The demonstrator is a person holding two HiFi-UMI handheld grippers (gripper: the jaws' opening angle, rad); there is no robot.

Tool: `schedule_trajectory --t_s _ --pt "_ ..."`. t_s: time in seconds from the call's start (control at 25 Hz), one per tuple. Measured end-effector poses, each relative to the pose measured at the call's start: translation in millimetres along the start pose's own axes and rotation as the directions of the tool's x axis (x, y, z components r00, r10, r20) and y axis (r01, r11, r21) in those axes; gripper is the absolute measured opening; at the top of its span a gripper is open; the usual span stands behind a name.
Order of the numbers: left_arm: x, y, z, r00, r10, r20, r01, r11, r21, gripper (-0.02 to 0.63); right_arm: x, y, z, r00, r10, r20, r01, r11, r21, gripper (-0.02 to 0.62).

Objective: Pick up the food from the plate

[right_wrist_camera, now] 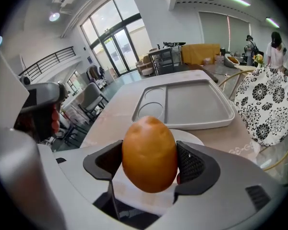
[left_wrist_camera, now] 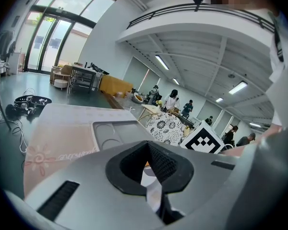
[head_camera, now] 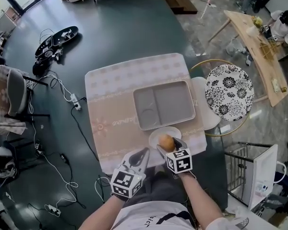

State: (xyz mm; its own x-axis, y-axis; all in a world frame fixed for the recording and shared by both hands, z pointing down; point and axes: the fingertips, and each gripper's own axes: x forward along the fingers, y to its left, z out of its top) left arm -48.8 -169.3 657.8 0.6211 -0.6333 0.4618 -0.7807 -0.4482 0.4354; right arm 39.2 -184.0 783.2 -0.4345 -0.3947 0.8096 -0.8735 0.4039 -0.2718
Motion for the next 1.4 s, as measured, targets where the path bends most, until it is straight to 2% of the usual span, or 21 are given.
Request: schedule_trajectory --t_s 0.24,0.44,0.64,0.92,1.12,1.4 --pt "-15.2 -26.7 18.0 1.000 -0.003 0.010 0.003 1.000 0.014 0.005 -53.4 23.7 29.6 0.993 0.085 0.082 -0.087 0.996 0.025 0.318" --pt "-28.5 -56.4 39.0 0.999 -0.004 0.040 0.003 1.000 0.030 0.005 -106.6 43.8 56.8 0.973 0.150 0.174 -0.151 0.988 -0.007 0.318" --pt "-42.5 -83.0 59.6 0.996 0.005 0.085 -0.008 0.999 0.042 0.005 -153.6 54.7 80.7 0.949 0.187 0.253 -0.175 0.982 -0.072 0.318" --pt "-59.3 -113.4 82.1 0.990 0.010 0.139 -0.019 0.998 0.062 0.005 -207.7 66.7 104.8 0.908 0.227 0.352 -0.202 0.973 -0.108 0.318" --pt "-76.5 -133.5 108.2 0.981 0.015 0.194 -0.026 0.998 0.053 0.005 -248.9 78.8 121.2 0.866 0.262 0.425 -0.221 0.964 -0.144 0.318" --pt "-95.2 -146.6 146.4 0.958 0.033 0.285 -0.059 0.995 0.081 0.005 -294.8 100.7 153.8 0.785 0.307 0.539 -0.242 0.952 -0.190 0.318"
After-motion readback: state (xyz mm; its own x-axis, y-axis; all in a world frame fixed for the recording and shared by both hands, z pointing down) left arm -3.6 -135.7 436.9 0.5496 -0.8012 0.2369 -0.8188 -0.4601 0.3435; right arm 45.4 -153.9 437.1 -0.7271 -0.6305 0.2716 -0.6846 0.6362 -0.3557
